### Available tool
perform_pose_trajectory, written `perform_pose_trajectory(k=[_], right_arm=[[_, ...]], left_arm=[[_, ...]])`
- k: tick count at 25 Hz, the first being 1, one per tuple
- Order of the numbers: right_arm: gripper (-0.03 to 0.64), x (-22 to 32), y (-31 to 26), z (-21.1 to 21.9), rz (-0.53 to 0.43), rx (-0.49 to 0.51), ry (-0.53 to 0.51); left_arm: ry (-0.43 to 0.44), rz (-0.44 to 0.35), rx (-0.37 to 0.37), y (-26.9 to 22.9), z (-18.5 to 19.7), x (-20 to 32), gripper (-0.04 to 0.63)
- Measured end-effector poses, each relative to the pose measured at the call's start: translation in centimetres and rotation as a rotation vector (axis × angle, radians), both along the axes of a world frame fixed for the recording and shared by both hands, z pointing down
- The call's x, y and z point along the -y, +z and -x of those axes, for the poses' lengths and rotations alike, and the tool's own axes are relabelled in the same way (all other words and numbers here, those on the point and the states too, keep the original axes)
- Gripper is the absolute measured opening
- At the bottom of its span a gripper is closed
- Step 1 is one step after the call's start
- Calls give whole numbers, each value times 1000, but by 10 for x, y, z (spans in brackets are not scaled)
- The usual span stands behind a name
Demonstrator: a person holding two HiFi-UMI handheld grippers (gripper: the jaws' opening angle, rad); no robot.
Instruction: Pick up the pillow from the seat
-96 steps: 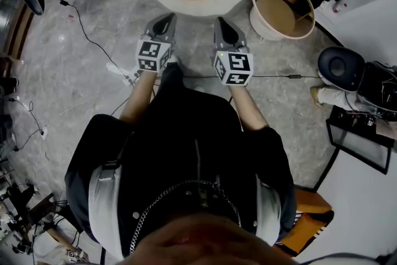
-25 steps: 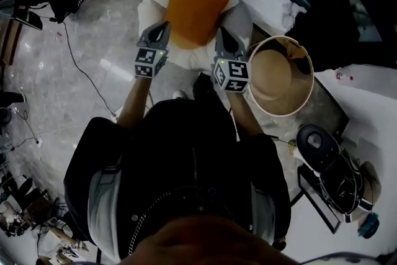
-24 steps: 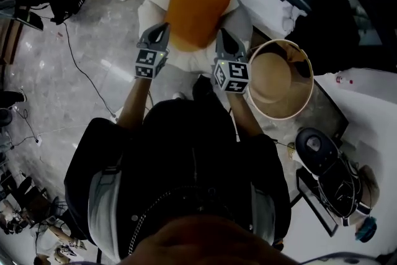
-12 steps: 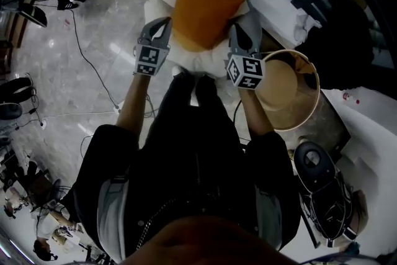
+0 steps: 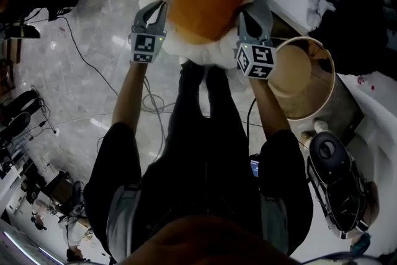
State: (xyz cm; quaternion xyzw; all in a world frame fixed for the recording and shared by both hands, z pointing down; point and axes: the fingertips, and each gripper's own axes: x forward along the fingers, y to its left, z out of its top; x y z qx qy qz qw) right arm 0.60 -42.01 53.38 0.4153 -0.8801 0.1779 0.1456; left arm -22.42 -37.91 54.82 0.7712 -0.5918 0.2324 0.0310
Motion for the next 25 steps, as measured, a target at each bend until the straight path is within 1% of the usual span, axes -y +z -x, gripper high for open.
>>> perform_pose_trajectory(k=[4, 6, 7, 8, 9, 12, 14, 16, 18, 21, 23, 25], right_arm=[[2, 26, 42, 4, 20, -23, 33], [9, 39, 62, 9, 31, -38, 43], [22, 45, 72, 11, 38, -50, 44], [41, 50, 84, 13, 47, -64, 44], [72, 55, 97, 14, 59, -76, 48], [202, 69, 138, 15, 96, -101, 84], [266, 81, 165, 16, 120, -118, 105], [346, 95, 191, 16, 148, -131, 128], [402, 108, 213, 14, 180, -128, 160], [444, 127, 246, 5, 242, -104, 204], [455, 135, 267, 2, 292, -92, 223], [467, 141, 284, 2, 321, -92, 232]], left_arm=[[35, 38, -6, 50, 11, 33, 74], [62, 60, -37, 73, 16, 49, 119], [79, 73, -62, 84, 17, 57, 122], [95, 87, -87, 95, 18, 64, 137], [107, 101, -111, 107, 20, 71, 168], [113, 144, -181, 139, 29, 91, 246], [103, 165, -224, 159, 39, 108, 302], [92, 182, -238, 179, 51, 127, 341], [90, 198, -238, 199, 61, 144, 366], [89, 227, -271, 229, 70, 167, 391], [82, 254, -293, 249, 77, 181, 400], [78, 284, -309, 267, 86, 194, 400]])
